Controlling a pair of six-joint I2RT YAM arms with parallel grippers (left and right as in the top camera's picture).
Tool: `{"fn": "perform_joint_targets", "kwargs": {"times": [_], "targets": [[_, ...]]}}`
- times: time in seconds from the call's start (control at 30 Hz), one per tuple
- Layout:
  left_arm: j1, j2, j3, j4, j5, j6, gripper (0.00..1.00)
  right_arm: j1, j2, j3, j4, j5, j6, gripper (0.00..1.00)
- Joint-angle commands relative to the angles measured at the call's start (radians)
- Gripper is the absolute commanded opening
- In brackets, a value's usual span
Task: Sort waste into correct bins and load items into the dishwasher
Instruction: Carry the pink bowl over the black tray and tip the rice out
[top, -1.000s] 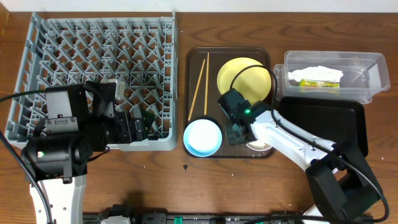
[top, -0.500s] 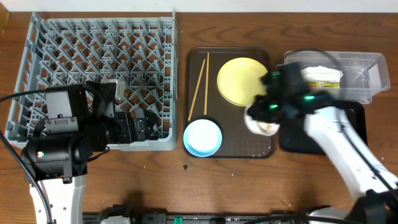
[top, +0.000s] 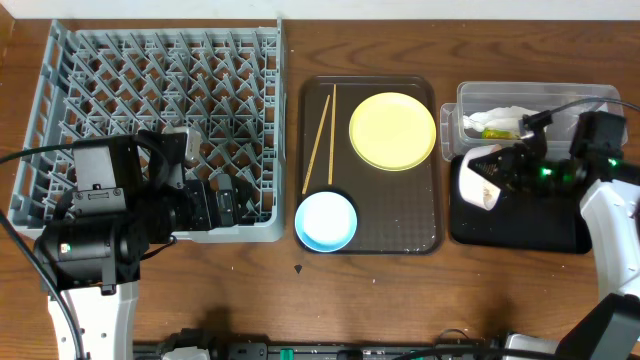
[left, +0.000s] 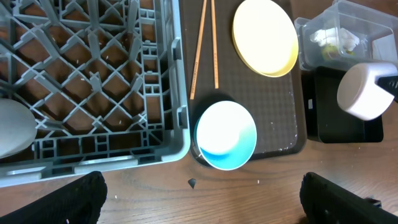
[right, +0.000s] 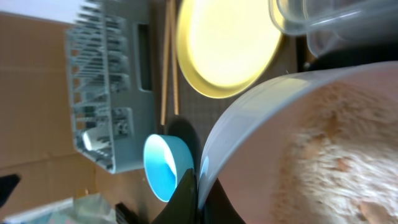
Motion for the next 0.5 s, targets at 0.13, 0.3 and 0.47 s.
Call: {"fn": "perform_joint_targets", "kwargs": {"times": [0.13,0.3,0.47], "targets": [[-0.002,-0.001,0.016,-0.003,0.013,0.006,1.0,-0.113,0.033,-0.097,0.13,-0.332,-0.082,0.01],[-0.002,-0.001,0.016,-0.003,0.013,0.006,1.0,-0.212,0.065,-0.168,0.224,-0.477,-0.095,0.01],[-0.002,-0.001,0.016,-0.003,0.013,0.006,0.99,-0.292,0.067,-0.219,0.29,-0.599,-0.141,0.01]]}}
